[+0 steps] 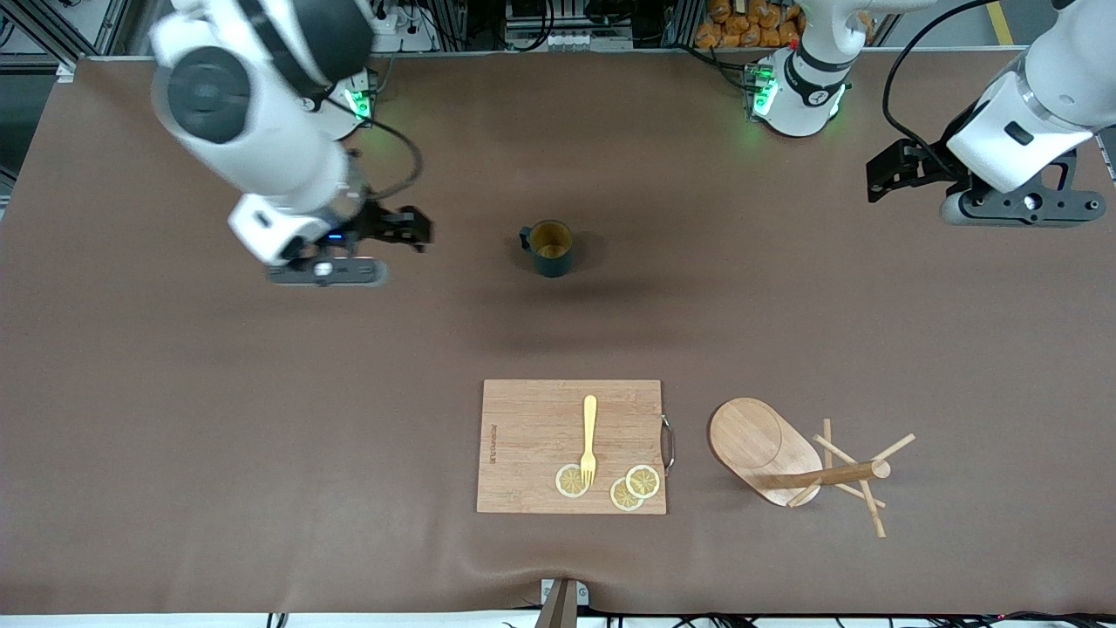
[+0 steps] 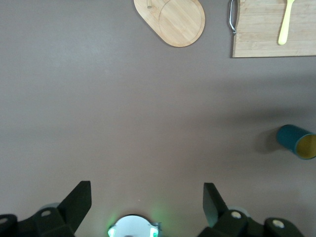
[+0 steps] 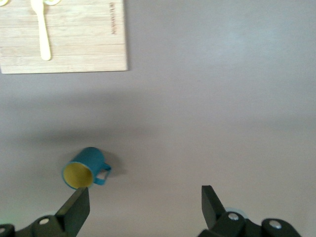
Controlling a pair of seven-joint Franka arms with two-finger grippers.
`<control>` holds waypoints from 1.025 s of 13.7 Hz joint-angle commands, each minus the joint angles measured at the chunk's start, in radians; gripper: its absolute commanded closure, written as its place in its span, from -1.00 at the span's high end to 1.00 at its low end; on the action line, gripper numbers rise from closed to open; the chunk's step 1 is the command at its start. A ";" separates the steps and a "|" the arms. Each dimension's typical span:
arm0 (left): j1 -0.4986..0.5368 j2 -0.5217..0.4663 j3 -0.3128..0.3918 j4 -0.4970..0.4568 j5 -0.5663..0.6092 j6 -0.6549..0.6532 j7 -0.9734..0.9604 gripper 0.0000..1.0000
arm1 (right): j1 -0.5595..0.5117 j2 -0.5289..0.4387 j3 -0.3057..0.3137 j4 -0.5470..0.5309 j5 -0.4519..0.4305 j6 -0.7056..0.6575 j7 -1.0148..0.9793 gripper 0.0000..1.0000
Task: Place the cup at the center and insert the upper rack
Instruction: 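Withdraw the right gripper while the left gripper reaches toward the mug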
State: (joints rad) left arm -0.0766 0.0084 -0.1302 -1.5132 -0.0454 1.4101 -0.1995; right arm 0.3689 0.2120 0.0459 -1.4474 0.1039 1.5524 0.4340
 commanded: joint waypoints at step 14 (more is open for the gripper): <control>-0.406 0.008 -0.014 0.021 -0.017 0.000 -0.959 1.00 | -0.430 -0.022 0.015 0.071 -0.197 0.115 -0.394 1.00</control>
State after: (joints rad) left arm -0.4193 -0.0006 -0.1484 -1.5062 -0.0579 1.4101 -1.0310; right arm -0.0387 0.1973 0.0443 -1.3667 -0.0756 1.6317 0.0448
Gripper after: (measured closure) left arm 0.000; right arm 0.000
